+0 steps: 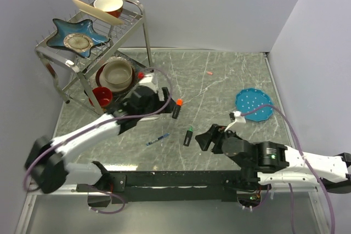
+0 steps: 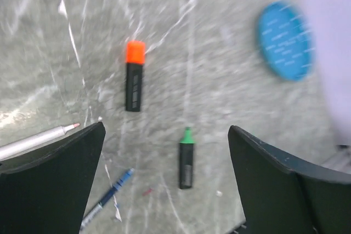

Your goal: Insert the pens into the pen caps

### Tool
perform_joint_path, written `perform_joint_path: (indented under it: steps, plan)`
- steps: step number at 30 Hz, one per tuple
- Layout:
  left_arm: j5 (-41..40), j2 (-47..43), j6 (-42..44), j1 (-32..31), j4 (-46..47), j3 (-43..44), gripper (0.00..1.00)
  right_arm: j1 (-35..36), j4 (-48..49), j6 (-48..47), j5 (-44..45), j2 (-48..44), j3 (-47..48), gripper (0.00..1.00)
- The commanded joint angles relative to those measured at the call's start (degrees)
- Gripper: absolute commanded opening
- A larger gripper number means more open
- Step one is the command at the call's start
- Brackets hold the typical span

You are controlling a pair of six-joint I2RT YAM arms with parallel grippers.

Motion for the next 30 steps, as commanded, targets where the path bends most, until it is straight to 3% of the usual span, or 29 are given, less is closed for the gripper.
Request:
perform_joint_path:
  steps: [1, 6, 10, 13, 17, 21, 30]
  plan:
    - [0.66, -12.98, 0.85, -0.2, -4.74, -2.96, 0.99, -3.18, 0.98, 0.37, 3.52, 7.57, 1.87, 0.8]
    - [3.3, -25.89, 2.79, -0.11, -8.96, -5.25, 0.99, -15.57, 7.99, -7.36, -9.19, 16.98, 1.71, 0.77]
    - [4.89, -33.55, 3.67, -0.11, -7.39, -12.17, 0.99, -20.58, 11.61, -8.16, -10.45, 23.75, 1.87, 0.76]
    - [-0.73, -38.39, 1.75, -0.2, -8.08, -16.14, 0.99, -22.78, 14.42, -7.47, -14.49, 29.73, 2.93, 0.75]
    - [2.85, -42.18, 1.47, -0.28, -7.03, -17.47, 0.99, -24.19, 14.17, -5.27, -16.69, 37.81, 6.09, 0.71]
    - [4.79, -43.67, 1.56, -0.37, -12.12, -14.93, 0.99, -24.81, 12.93, -2.98, -17.4, 45.89, 9.69, 0.68]
    - [4.09, -48.42, 1.12, -1.86, -14.06, -15.71, 0.99, -25.96, 12.41, -1.31, -16.43, 55.75, 13.13, 0.63]
